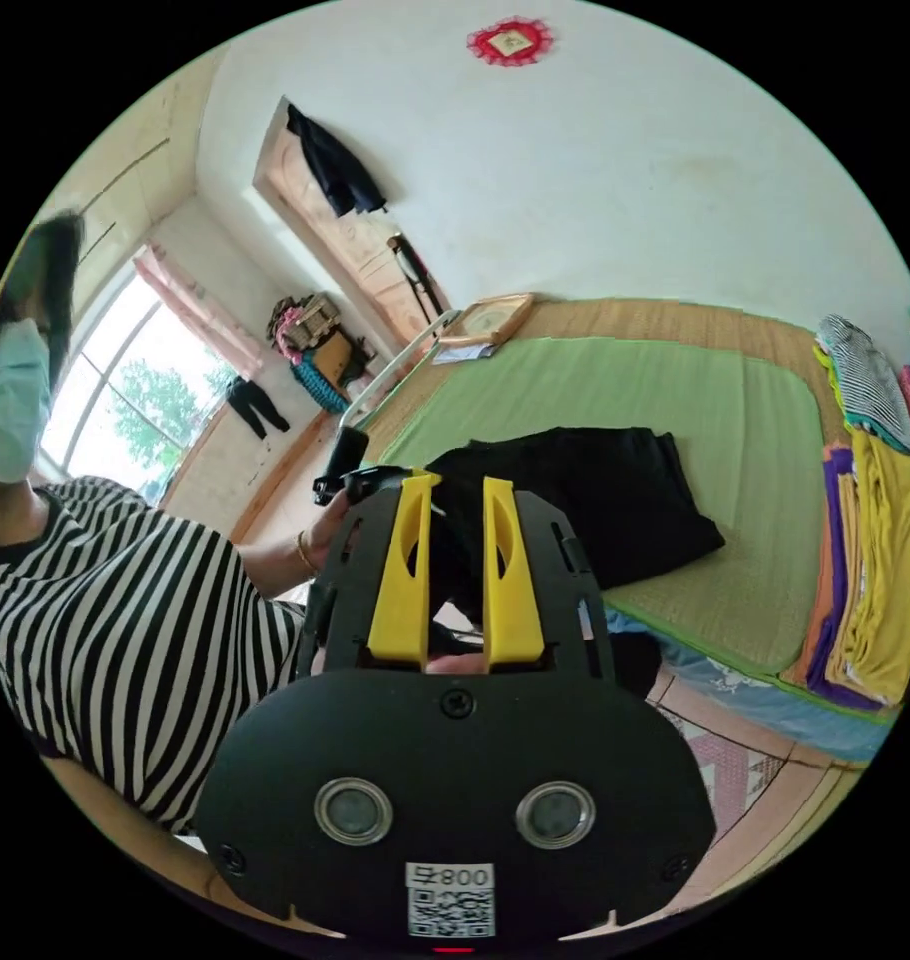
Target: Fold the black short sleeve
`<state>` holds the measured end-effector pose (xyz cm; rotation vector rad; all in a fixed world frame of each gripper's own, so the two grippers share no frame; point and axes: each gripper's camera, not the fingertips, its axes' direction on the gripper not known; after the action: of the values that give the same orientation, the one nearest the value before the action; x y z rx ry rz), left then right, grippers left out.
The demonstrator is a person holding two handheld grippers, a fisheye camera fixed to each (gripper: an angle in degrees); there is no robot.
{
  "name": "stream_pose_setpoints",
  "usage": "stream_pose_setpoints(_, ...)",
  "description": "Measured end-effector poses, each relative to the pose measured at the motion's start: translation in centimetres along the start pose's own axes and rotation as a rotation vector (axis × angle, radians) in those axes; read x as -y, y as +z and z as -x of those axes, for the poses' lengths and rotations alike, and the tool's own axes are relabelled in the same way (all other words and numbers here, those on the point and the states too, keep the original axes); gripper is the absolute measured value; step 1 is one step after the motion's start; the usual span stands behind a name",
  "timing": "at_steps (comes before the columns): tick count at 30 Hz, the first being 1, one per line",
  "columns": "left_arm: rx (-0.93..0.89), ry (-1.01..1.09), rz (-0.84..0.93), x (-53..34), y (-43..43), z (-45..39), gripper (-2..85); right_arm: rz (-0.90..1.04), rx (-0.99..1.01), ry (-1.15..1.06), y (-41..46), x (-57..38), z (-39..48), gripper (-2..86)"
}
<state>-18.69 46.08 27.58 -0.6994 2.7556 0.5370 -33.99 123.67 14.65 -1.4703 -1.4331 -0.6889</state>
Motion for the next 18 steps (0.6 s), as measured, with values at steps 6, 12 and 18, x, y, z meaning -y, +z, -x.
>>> stream_pose_setpoints(6, 0.006, 0.000, 0.047, 0.3, 1.5, -1.2, 1.5, 0.179, -0.132, -0.104, 6.8, 1.4, 5.7, 10.8)
stream_pose_setpoints(12, 0.013, -0.005, 0.077, 0.8, 2.0, -2.5, 1.5, 0.154, -0.270, -0.123, 6.4, 1.5, 7.8, 9.4)
stream_pose_setpoints(18, 0.005, 0.019, 0.121, 1.5, 2.8, -4.3, 1.5, 0.150, -0.333, -0.126, 5.4, 1.3, 8.4, 9.9)
